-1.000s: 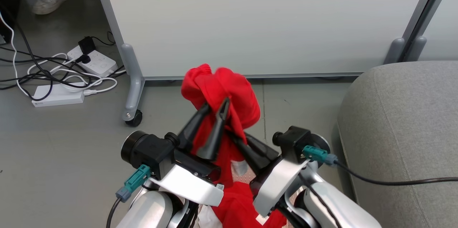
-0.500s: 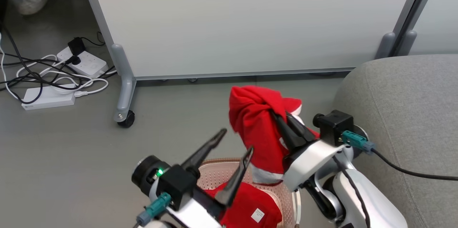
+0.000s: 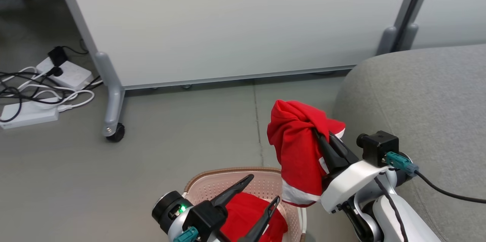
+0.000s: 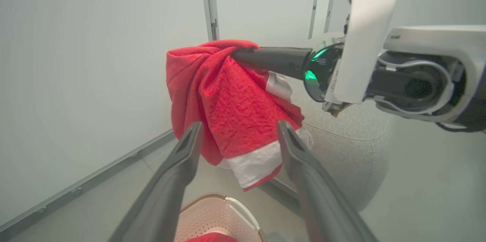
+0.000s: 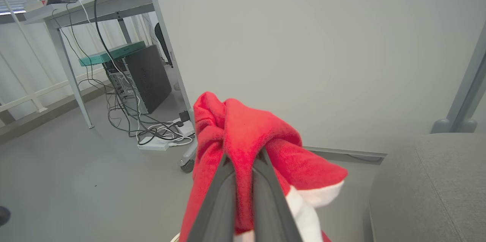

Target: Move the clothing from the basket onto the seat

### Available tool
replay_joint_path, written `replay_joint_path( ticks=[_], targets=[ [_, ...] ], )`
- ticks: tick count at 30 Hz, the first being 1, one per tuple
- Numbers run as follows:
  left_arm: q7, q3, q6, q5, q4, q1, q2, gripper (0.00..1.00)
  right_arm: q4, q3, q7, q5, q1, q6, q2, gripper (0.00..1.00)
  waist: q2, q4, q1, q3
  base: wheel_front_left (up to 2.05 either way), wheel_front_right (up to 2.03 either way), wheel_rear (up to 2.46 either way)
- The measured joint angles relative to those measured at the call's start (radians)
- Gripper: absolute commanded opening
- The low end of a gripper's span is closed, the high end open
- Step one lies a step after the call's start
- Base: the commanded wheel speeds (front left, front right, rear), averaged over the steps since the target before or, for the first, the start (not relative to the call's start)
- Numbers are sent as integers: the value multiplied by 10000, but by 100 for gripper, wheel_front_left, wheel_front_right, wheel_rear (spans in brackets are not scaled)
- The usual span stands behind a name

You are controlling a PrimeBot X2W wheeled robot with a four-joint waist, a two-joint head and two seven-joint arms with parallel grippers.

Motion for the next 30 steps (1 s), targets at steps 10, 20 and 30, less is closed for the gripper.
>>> replay_joint_path(
  ticks=[10,20,30],
  targets=[
    [86,-105,38,-13,-221,76,111,100,-215,-368,-2,-29,140,0,31,0,0,-1067,0,207,0,0,0],
    [132,-128,44,-17,-430,-109,140,100,-307,-938,-140,-105,150,0,35,0,0,-2520,0,576,0,0,0],
    [265,-151,44,-29,-566,-362,222,100,-502,-1781,-403,-127,183,0,81,0,0,-4177,0,1136,0,0,0]
  ],
)
